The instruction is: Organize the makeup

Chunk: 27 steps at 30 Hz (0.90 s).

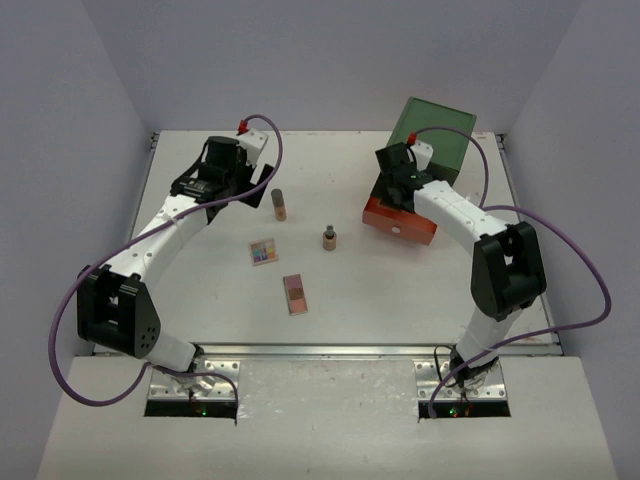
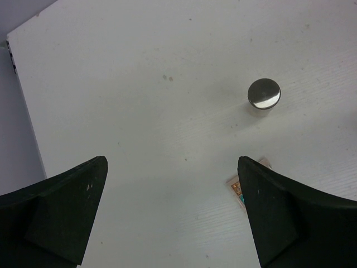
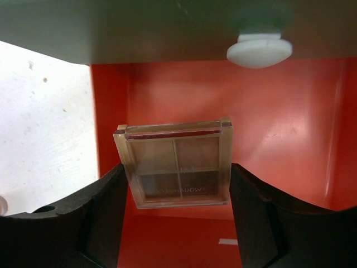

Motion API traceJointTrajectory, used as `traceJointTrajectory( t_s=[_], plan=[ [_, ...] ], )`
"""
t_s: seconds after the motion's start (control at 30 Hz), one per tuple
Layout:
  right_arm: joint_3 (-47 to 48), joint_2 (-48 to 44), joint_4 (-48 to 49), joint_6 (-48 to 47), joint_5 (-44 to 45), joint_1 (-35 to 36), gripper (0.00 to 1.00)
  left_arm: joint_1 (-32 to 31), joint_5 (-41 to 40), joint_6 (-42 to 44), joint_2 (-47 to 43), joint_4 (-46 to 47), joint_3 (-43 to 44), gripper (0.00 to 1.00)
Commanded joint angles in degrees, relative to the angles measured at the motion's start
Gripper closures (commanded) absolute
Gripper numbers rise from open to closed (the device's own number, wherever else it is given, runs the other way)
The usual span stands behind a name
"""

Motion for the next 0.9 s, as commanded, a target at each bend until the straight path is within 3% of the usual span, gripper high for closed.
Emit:
traceJointTrajectory(
  t_s=[0.0,0.03,0.2,0.3,0.63,0.87],
  plan=[
    [3.14,0.91,-1.33,3.49,-0.06,-0.52,0.31,0.71,0.52,2.04,-1.15,0.13,-2.22,0.0],
    [3.23,1.01,-1.53,4.17,-0.11,-0.66,0.24,0.71,0.37,2.48,-1.15,-0.01,-2.91,0.0],
    [4.96,1.02,-1.56,2.65,-0.36,-0.67,0.13,0.71,3.31,6.81,-0.9,-0.92,-5.49,0.0],
    [6.13,0.58,-1.54,-0.62,-0.8,-0.67,0.05,0.71,10.0,15.67,-0.13,-3.89,-7.83,0.0],
    [3.58,-5.77,2.17,-10.14,-3.99,-0.67,0.03,0.53,28.78,34.44,3.17,-9.22,-12.83,0.0],
    [1.94,-9.54,3.86,-13.58,-3.57,-0.73,0.02,0.09,32.79,40.39,10.43,-8.48,-12.65,0.0]
  ],
)
